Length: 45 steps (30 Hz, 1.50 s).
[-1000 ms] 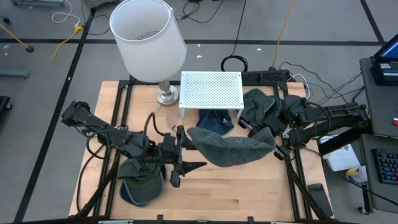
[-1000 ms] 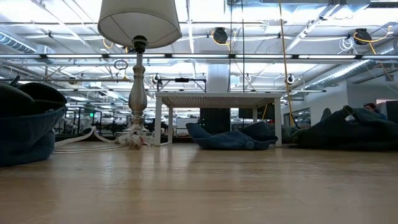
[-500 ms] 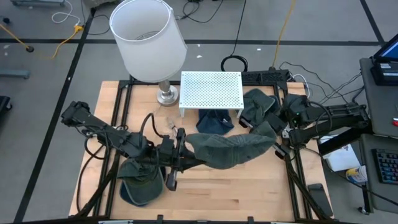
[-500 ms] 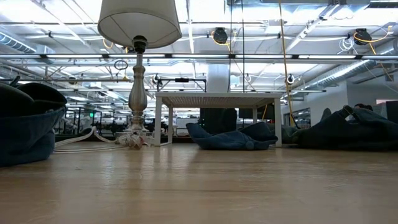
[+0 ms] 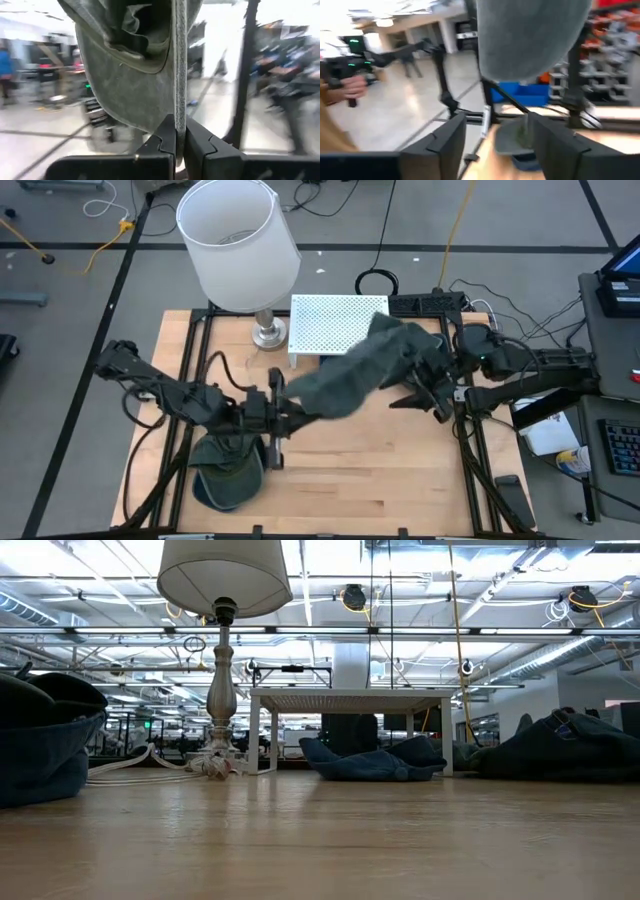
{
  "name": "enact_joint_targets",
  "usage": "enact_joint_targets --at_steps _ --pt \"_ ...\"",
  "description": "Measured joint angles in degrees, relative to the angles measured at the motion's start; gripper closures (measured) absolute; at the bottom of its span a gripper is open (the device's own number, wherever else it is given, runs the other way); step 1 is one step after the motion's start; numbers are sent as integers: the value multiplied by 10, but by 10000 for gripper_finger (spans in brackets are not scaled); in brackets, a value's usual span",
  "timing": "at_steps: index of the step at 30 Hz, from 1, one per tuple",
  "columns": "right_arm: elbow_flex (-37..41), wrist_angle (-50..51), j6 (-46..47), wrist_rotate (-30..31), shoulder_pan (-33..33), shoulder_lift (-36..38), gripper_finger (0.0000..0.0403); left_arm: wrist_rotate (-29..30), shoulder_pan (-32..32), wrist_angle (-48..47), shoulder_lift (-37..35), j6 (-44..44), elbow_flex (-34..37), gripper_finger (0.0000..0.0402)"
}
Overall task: Pick & Place hat
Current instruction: Put the bottom right gray cap on the shelf
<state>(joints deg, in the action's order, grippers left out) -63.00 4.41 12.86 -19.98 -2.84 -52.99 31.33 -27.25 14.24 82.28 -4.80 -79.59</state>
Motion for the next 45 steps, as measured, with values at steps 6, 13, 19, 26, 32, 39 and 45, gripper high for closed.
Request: enact_joint_targets --at_steps 6,13,19,26,32,39,45 --pt "0 28 142 78 1 29 159 73 -4 -64 -26 -82 0 393" --pt "0 27 351 136 1 25 173 148 -4 -74 -29 -195 0 393" --pt "0 -13 477 142 1 15 185 218 -4 -97 -29 -280 0 393" --pt "0 -127 535 166 1 15 182 307 -4 -140 -29 -363 0 393" --pt "0 -169 610 230 1 10 188 343 2 -160 -28 -421 0 393" --pt "0 -207 653 244 -5 -32 193 358 25 -163 -28 -463 1 393" --pt "0 -346 631 244 -22 -78 193 357 41 -193 -28 -456 1 393"
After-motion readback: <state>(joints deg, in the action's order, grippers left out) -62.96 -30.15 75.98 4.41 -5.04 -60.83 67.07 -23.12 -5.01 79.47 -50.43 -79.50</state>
